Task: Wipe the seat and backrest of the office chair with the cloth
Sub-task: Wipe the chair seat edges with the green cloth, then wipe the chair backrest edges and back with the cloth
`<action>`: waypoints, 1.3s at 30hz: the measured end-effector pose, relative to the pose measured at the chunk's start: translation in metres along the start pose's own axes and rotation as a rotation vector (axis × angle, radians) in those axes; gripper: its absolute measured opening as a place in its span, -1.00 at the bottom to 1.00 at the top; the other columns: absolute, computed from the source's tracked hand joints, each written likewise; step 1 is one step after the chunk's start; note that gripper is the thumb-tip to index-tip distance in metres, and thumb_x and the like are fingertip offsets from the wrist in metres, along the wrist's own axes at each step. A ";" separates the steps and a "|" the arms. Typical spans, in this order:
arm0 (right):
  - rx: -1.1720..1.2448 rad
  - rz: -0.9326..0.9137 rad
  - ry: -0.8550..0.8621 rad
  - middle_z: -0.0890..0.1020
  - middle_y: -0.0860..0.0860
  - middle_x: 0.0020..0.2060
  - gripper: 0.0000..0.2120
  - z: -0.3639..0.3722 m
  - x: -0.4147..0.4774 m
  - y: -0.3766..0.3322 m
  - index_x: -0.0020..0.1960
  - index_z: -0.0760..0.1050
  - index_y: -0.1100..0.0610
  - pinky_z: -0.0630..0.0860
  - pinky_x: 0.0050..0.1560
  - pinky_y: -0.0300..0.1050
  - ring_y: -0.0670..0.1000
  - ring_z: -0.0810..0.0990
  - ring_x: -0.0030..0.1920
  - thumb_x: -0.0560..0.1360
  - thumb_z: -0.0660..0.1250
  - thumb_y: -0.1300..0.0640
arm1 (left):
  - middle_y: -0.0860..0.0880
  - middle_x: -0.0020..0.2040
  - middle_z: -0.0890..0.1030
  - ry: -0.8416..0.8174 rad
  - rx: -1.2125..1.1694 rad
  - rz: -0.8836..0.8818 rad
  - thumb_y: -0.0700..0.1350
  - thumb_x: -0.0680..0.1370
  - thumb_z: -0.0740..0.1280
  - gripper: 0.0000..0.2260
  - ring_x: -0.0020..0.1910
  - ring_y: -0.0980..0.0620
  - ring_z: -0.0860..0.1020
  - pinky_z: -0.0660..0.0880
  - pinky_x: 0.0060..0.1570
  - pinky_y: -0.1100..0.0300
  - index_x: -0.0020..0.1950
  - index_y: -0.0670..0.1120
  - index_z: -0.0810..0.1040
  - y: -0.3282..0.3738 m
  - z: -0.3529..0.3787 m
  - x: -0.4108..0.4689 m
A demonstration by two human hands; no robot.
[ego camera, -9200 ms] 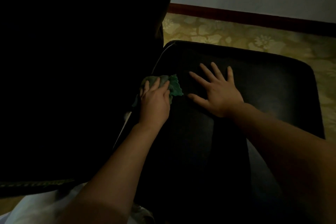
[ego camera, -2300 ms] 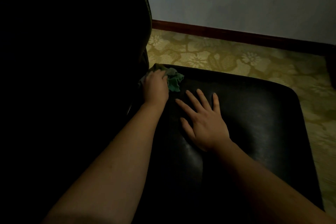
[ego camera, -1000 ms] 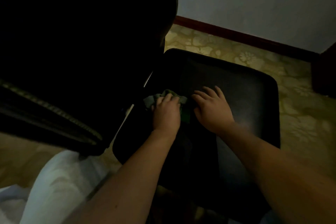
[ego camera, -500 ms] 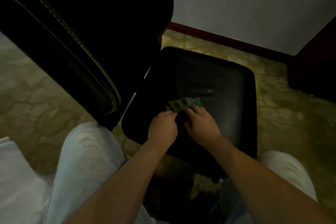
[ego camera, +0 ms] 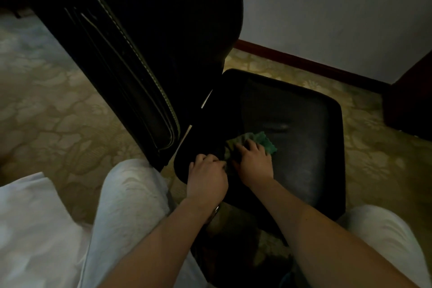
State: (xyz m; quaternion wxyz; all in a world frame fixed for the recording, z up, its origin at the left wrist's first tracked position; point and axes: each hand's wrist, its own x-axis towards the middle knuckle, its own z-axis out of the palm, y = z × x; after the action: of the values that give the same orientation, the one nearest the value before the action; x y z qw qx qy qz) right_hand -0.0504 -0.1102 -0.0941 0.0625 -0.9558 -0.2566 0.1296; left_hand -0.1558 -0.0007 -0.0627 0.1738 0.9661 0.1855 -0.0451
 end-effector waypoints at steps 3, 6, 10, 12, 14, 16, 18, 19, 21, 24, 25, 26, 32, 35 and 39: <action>-0.106 -0.082 0.043 0.45 0.13 0.35 -0.69 -0.004 -0.004 -0.008 0.33 0.44 0.14 0.42 0.23 0.06 0.21 0.42 0.34 0.62 0.17 0.12 | 0.04 0.39 0.47 -0.083 -0.030 0.002 0.00 0.67 0.13 -0.65 0.37 -0.03 0.36 0.33 0.32 0.02 0.45 0.10 0.46 -0.002 -0.009 -0.006; -0.120 -0.131 0.070 0.55 0.15 0.24 -0.76 -0.012 -0.010 -0.009 0.25 0.44 0.20 0.47 0.09 0.00 0.19 0.52 0.25 0.62 0.15 0.22 | 0.03 0.41 0.45 -0.152 -0.050 0.027 0.02 0.67 0.15 -0.63 0.39 -0.04 0.34 0.32 0.34 0.01 0.47 0.11 0.43 -0.008 -0.019 -0.017; -0.009 -0.063 0.125 0.61 0.17 0.13 -0.72 -0.021 -0.012 -0.006 0.33 0.36 0.20 0.47 -0.05 0.03 0.22 0.60 0.10 0.64 0.10 0.23 | 0.04 0.41 0.48 -0.063 -0.191 0.030 0.01 0.66 0.22 -0.64 0.38 0.01 0.39 0.35 0.38 0.12 0.46 0.07 0.47 -0.023 -0.034 -0.026; 0.193 -0.028 0.155 0.62 0.22 0.03 -0.76 -0.023 -0.016 -0.005 0.29 0.34 0.20 0.44 -0.12 0.05 0.27 0.61 0.00 0.65 0.08 0.24 | 0.04 0.41 0.49 -0.004 -0.287 0.040 0.00 0.66 0.25 -0.65 0.37 0.07 0.44 0.31 0.30 0.30 0.45 0.04 0.49 -0.028 -0.045 -0.030; 0.440 0.004 0.187 0.60 0.17 -0.08 -0.87 -0.029 -0.021 -0.007 0.18 0.33 0.14 0.41 -0.22 -0.04 0.25 0.61 -0.09 0.66 0.07 0.21 | 0.07 0.40 0.51 0.049 -0.352 0.060 -0.02 0.66 0.27 -0.65 0.35 0.12 0.46 0.30 0.24 0.38 0.45 0.03 0.49 -0.031 -0.056 -0.036; 0.685 0.050 0.236 0.58 0.05 -0.17 -0.93 -0.039 -0.029 -0.015 0.13 0.32 0.08 0.43 -0.37 -0.21 0.08 0.61 -0.20 0.68 0.10 0.15 | 0.08 0.39 0.52 0.094 -0.395 0.082 -0.02 0.66 0.28 -0.65 0.34 0.14 0.46 0.30 0.22 0.41 0.45 0.03 0.49 -0.034 -0.068 -0.043; 0.871 0.074 0.297 0.55 -0.03 -0.16 -0.93 -0.052 -0.035 -0.026 0.15 0.32 0.07 0.38 -0.44 -0.43 -0.11 0.57 -0.21 0.67 0.12 0.16 | 0.09 0.38 0.53 0.134 -0.414 0.089 -0.02 0.66 0.28 -0.66 0.34 0.15 0.46 0.29 0.20 0.46 0.45 0.03 0.50 -0.035 -0.082 -0.048; 0.951 0.077 0.311 0.54 -0.07 -0.13 -0.91 -0.059 -0.037 -0.033 0.16 0.31 0.05 0.37 -0.43 -0.48 -0.17 0.54 -0.19 0.67 0.13 0.17 | 0.09 0.37 0.54 0.156 -0.426 0.087 -0.02 0.66 0.29 -0.66 0.33 0.16 0.47 0.29 0.18 0.47 0.44 0.04 0.50 -0.035 -0.089 -0.050; 1.061 0.050 0.334 0.54 -0.10 -0.10 -0.91 -0.074 -0.039 -0.047 0.16 0.31 0.03 0.40 -0.38 -0.48 -0.18 0.54 -0.16 0.67 0.13 0.16 | 0.10 0.34 0.55 0.204 -0.466 0.078 -0.01 0.65 0.30 -0.67 0.30 0.17 0.50 0.35 0.20 0.43 0.42 0.06 0.53 -0.035 -0.104 -0.054; 1.144 -0.009 0.345 0.58 -0.05 -0.06 -0.91 -0.095 -0.042 -0.070 0.17 0.34 0.01 0.47 -0.27 -0.35 -0.13 0.61 -0.10 0.68 0.14 0.12 | 0.12 0.27 0.60 0.294 -0.534 0.063 0.00 0.64 0.31 -0.70 0.22 0.18 0.56 0.50 0.26 0.24 0.37 0.10 0.57 -0.033 -0.127 -0.057; 1.167 -0.035 0.334 0.60 -0.05 -0.05 -0.90 -0.100 -0.044 -0.077 0.18 0.34 0.01 0.49 -0.24 -0.30 -0.12 0.62 -0.09 0.68 0.14 0.12 | 0.13 0.23 0.62 0.332 -0.561 0.055 0.00 0.63 0.32 -0.72 0.19 0.20 0.58 0.54 0.23 0.19 0.35 0.10 0.58 -0.032 -0.134 -0.058; 1.185 -0.066 0.317 0.60 -0.04 -0.04 -0.90 -0.104 -0.047 -0.084 0.19 0.35 0.01 0.51 -0.22 -0.28 -0.12 0.62 -0.09 0.68 0.14 0.11 | 0.14 0.20 0.64 0.372 -0.595 0.047 -0.01 0.63 0.32 -0.73 0.15 0.22 0.59 0.56 0.21 0.17 0.33 0.10 0.59 -0.030 -0.142 -0.061; 1.235 -0.191 0.286 0.62 -0.01 -0.01 -0.88 -0.121 -0.063 -0.113 0.21 0.37 0.03 0.55 -0.23 -0.30 -0.18 0.63 -0.13 0.67 0.17 0.12 | 0.19 -0.02 0.67 0.561 -0.754 0.000 -0.05 0.64 0.33 -0.81 -0.10 0.31 0.62 0.55 -0.15 0.38 0.21 0.11 0.65 -0.029 -0.177 -0.076; 1.237 -0.222 0.324 0.63 0.00 0.00 -0.88 -0.134 -0.064 -0.124 0.20 0.36 0.03 0.56 -0.21 -0.29 -0.15 0.64 -0.10 0.67 0.17 0.12 | 0.19 -0.06 0.68 0.552 -0.794 -0.026 -0.05 0.64 0.33 -0.83 -0.10 0.31 0.62 0.56 -0.15 0.39 0.17 0.10 0.67 -0.035 -0.187 -0.077; 1.225 -0.300 0.396 0.63 -0.04 -0.02 -0.88 -0.153 -0.065 -0.138 0.20 0.36 0.01 0.55 -0.22 -0.31 -0.18 0.63 -0.12 0.67 0.16 0.13 | 0.23 -0.09 0.67 0.597 -0.772 -0.032 -0.04 0.64 0.33 -0.84 -0.09 0.34 0.61 0.56 -0.09 0.40 0.13 0.14 0.67 -0.042 -0.204 -0.075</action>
State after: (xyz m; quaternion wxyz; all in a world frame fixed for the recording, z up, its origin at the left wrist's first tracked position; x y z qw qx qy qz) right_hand -0.1275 -0.0326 0.0920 0.6584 -0.7069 -0.2503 0.0637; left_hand -0.2365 0.0822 0.1260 0.4580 0.7989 0.2450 0.3033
